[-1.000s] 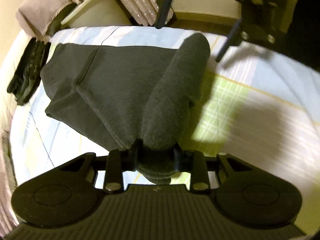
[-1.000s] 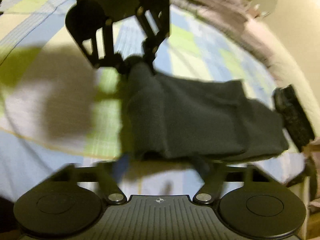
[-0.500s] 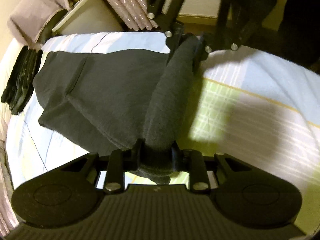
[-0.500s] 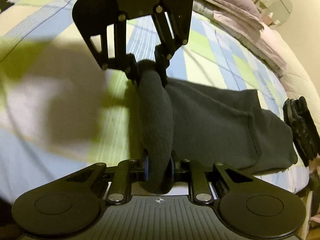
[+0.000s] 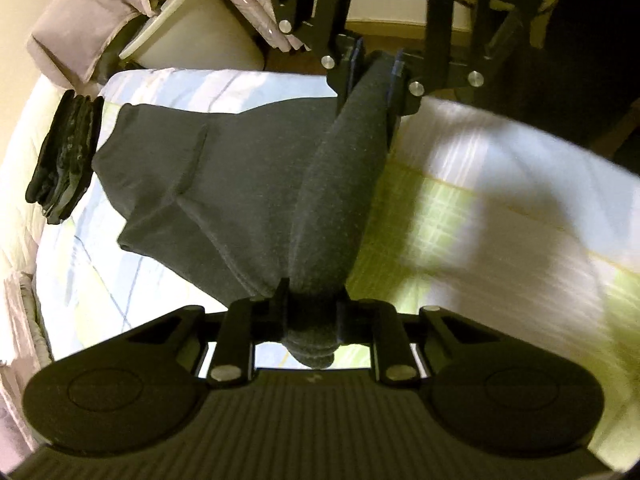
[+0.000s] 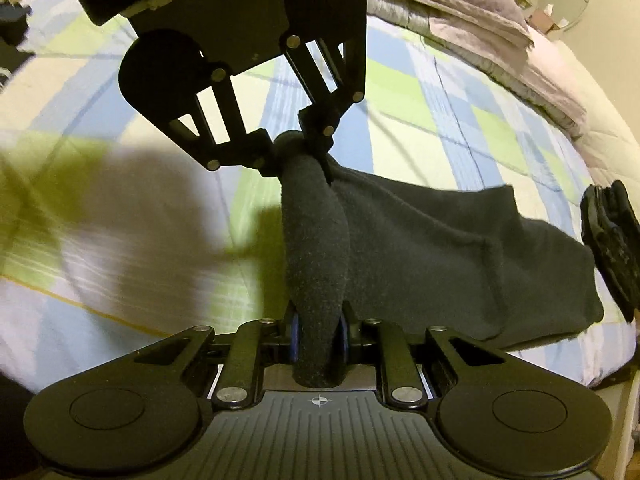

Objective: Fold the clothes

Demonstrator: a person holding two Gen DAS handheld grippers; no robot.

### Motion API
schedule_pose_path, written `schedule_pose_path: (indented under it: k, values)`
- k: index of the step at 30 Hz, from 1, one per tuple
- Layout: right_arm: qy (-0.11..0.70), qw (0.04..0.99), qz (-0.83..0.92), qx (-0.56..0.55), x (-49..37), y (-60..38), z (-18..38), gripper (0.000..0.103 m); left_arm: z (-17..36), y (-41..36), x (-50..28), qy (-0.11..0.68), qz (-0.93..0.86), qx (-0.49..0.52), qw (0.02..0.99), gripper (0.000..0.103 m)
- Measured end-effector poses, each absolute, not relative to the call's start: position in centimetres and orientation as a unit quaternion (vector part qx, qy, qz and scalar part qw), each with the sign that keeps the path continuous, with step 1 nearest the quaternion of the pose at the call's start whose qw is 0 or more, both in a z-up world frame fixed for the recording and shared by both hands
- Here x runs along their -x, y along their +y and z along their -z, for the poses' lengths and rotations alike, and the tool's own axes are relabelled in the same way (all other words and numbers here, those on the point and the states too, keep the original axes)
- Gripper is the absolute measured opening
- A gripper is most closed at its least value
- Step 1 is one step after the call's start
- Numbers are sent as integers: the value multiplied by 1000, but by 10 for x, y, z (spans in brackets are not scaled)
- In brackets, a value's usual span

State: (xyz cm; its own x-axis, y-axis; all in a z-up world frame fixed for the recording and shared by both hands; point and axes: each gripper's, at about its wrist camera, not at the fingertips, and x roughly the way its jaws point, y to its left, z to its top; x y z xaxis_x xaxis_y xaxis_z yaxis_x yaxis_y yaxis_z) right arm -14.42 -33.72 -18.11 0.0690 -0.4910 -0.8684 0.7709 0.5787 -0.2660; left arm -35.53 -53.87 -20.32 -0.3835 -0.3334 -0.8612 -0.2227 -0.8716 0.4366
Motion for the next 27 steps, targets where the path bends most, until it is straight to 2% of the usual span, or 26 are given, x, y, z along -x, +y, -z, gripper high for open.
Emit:
schedule_pose_path:
  k: [8, 18, 22, 27]
  values:
    - [473, 754, 401, -217, 173, -347, 117, 17, 142, -565, 367, -190, 799, -570, 7, 16]
    - [364, 776, 392, -334, 333, -455, 54, 17, 59, -719, 481, -130, 801, -584, -32, 17]
    - [315, 781, 382, -380, 417, -521, 51, 17, 57, -794, 538, -109, 794, -596, -47, 18]
    - [283, 769, 382, -428, 519, -593, 77, 17, 90, -883, 613, -74, 786, -609, -81, 18]
